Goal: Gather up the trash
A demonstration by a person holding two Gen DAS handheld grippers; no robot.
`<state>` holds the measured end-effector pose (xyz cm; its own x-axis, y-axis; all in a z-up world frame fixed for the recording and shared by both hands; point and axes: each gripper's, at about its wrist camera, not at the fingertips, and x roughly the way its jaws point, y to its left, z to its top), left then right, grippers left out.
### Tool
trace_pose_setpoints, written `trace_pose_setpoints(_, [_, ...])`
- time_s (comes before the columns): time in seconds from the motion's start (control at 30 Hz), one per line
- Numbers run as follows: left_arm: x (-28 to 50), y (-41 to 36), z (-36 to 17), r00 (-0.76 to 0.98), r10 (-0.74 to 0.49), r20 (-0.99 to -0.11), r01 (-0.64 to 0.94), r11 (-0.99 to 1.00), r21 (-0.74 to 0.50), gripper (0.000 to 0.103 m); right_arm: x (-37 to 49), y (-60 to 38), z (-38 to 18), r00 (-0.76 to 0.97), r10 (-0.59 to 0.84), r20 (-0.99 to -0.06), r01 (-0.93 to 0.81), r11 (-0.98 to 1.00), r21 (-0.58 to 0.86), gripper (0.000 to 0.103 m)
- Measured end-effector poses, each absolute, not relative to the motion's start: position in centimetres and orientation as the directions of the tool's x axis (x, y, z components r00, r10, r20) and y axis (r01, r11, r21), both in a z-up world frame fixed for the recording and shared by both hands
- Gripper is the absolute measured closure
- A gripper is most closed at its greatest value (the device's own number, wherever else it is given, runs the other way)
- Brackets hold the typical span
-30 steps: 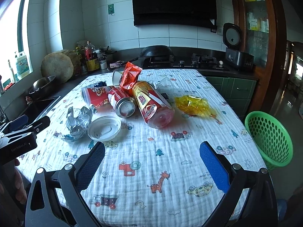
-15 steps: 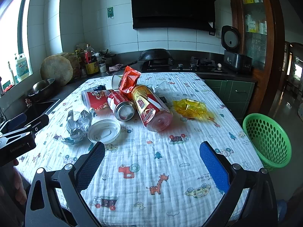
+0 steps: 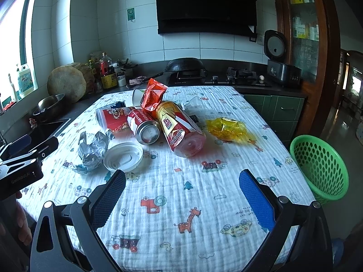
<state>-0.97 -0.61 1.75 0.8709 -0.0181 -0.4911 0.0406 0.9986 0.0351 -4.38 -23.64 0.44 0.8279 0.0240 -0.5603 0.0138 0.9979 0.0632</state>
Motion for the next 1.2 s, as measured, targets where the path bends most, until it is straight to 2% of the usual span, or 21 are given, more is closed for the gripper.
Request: trace_pose_setpoints(1.2, [-0.3,-3.4,1.6,0.864,-0.081,-0.497,0.120,0.992,0.048,0.005,-5.0,-25.1,0.9,0.832,-0.042,-0.553,0.084,0.995,0.051,0.006])
